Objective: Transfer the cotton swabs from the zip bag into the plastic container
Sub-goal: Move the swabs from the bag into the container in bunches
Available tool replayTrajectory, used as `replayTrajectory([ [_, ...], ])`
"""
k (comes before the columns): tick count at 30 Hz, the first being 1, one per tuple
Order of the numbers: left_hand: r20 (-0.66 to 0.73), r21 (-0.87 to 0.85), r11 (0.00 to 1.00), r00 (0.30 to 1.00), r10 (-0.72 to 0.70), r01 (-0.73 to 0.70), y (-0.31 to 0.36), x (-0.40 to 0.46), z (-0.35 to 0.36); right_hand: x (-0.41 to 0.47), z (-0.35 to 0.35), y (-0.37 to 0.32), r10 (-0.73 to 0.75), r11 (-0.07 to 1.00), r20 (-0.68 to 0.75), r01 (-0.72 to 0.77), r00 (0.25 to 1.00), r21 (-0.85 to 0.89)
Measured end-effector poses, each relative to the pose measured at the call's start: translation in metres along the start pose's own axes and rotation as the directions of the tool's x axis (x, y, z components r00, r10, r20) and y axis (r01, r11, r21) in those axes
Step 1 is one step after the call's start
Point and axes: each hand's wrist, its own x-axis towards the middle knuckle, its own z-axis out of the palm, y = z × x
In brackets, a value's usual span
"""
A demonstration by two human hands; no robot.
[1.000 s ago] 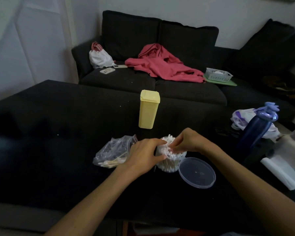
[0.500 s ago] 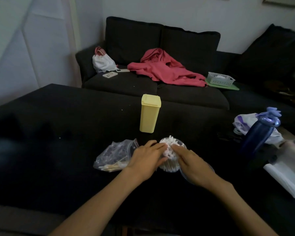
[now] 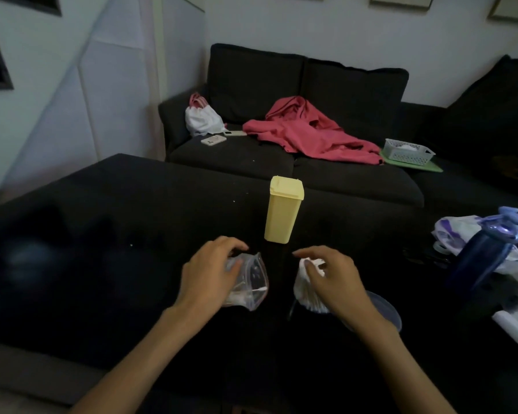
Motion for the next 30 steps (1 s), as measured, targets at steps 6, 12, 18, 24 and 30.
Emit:
replayTrajectory([
  [6,0.092,0.08,0.985,0.983,-0.159,0.152,-0.032,-0.007,-0.018,0.007,0.051,-0.012,-0.08,0.995,0.181,0.067,0.98,0.079],
  [12,0.335,0.314,0.947,0.925,-0.178,0.069,-0.045,-0.008,-0.002,0.008,0.076,-0.007,-0.047,0.989,0.311,0.089,0.949,-0.121],
  [18,0.394,0.377,0.926,0.906,-0.153,-0.008,-0.047,-0.004,0.006,0.009,0.072,-0.002,0.091,0.978,0.359,-0.016,0.929,-0.209],
  [24,0.445,0.367,0.927,0.89,-0.099,-0.081,-0.043,-0.007,0.007,0.004,0.064,-0.004,0.035,0.973,0.328,0.043,0.944,-0.227],
  [30,0.393,0.312,0.945,0.919,-0.034,-0.099,-0.041,-0.011,0.011,0.002,0.064,-0.009,-0.045,0.98,0.36,0.11,0.932,-0.163],
])
